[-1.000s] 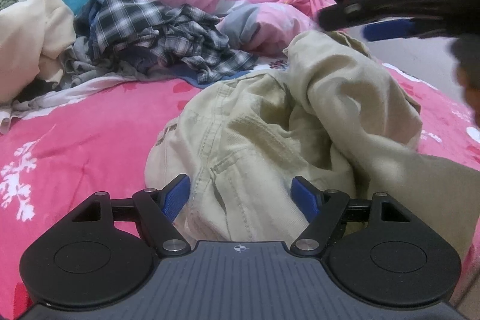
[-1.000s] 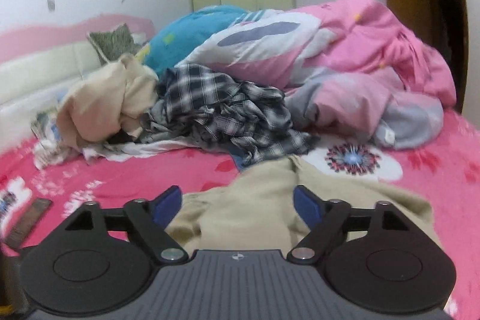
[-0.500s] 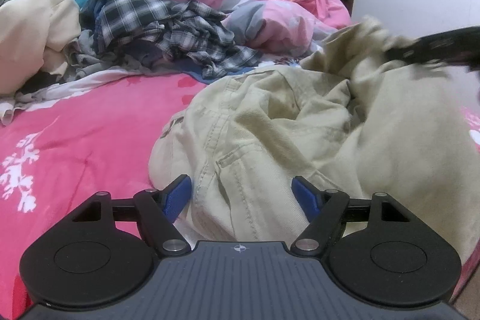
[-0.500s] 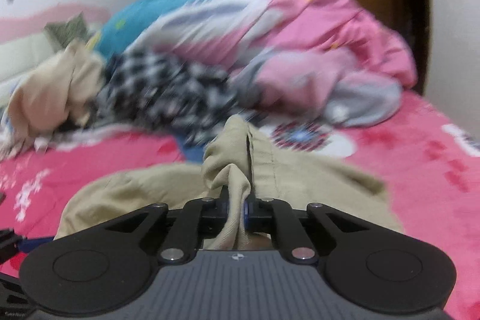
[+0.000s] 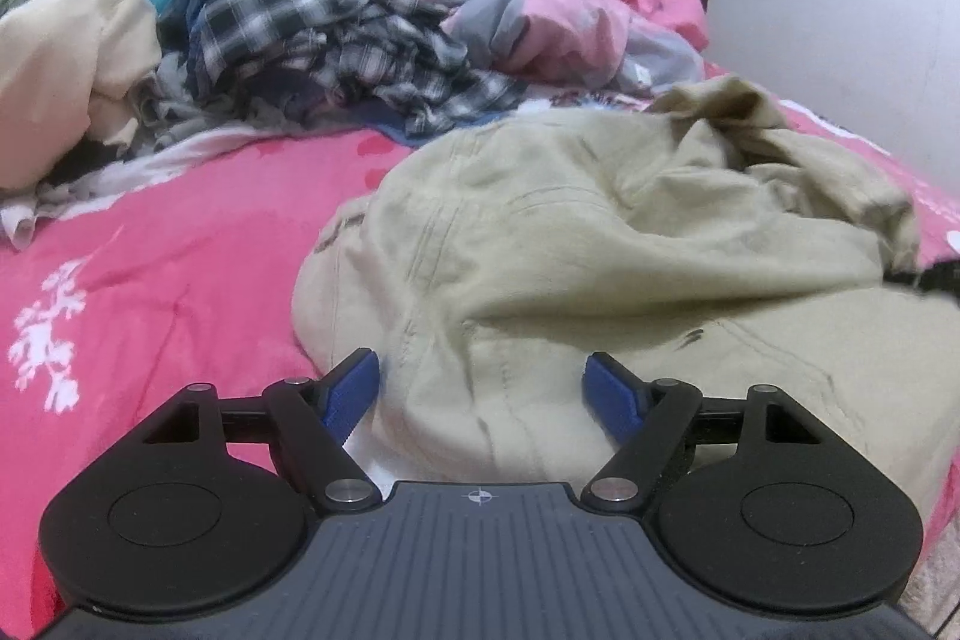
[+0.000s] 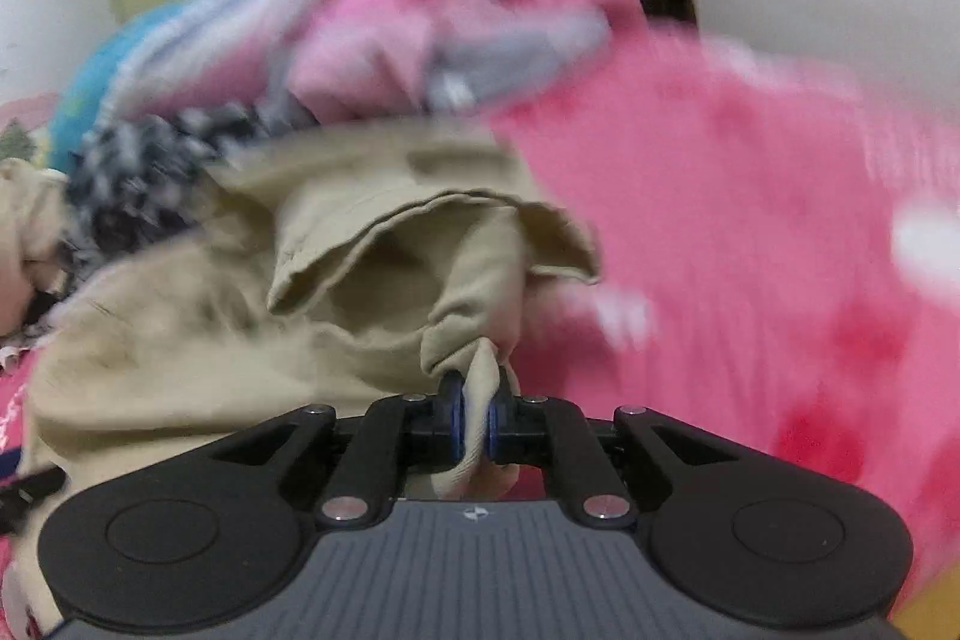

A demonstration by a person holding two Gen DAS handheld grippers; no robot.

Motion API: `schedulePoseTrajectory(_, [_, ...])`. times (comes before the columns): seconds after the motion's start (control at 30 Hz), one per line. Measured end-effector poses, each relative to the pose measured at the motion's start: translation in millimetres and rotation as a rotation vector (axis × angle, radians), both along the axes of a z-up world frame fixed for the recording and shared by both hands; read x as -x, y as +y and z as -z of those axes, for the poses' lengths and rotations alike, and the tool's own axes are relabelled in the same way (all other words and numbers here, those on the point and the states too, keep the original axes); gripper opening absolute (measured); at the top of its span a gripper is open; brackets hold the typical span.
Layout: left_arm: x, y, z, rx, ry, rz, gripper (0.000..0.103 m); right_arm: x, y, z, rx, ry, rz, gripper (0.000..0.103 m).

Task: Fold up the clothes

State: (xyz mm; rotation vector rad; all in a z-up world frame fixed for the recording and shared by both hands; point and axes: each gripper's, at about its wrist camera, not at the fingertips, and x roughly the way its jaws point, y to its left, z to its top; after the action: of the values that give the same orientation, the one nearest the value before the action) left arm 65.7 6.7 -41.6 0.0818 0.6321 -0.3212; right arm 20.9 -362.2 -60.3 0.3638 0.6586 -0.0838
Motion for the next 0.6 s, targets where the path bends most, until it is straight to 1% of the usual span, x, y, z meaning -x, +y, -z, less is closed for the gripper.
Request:
schedulePoseTrajectory(0.1, [1.6, 2.0, -1.2, -0.005, 0.005, -0.008, 0.077, 7.6, -9.3, 5.4, -0.058, -0.032, 0.001, 0.008])
schedulePoseTrajectory(0.2, [4.8, 6.7, -4.3, 0.003, 0.004, -0.017, 0.077, 13.5, -17.0, -9.1, -0.086, -0.04, -0.016, 0.013])
schedulePoseTrajectory(0.3, [10.7, 12.1, -10.4, 0.013, -0.006, -0.025, 0.078, 29.7, -27.7, -29.1, -0.128, -0.072, -0.022, 0.022])
schedulePoseTrajectory(0.33, [12.6, 14.6, -13.2, 0.019, -0.015, -0.028, 0.078, 37.5, -30.6, -36.8, -0.134, -0.093, -0.019, 0.029])
schedulePoseTrajectory(0.37, [14.5, 17.0, -16.2, 0.025, -0.024, -0.032, 0.078, 44.8, -32.7, -45.3, -0.136, -0.118, -0.018, 0.036])
schedulePoseTrajectory(0.43, [15.8, 20.5, -23.5, 0.044, -0.047, -0.035, 0.078, 55.6, -32.5, -64.8, -0.125, -0.174, -0.032, 0.04])
schedulePoseTrajectory(0.5, [15.5, 22.8, -31.0, 0.068, -0.072, -0.033, 0.078, 55.3, -24.2, -83.5, -0.103, -0.217, -0.076, 0.042])
schedulePoseTrajectory(0.6, [8.4, 21.6, -38.8, 0.096, -0.098, -0.023, 0.078, 37.1, 3.4, -103.8, -0.058, -0.246, -0.177, 0.045])
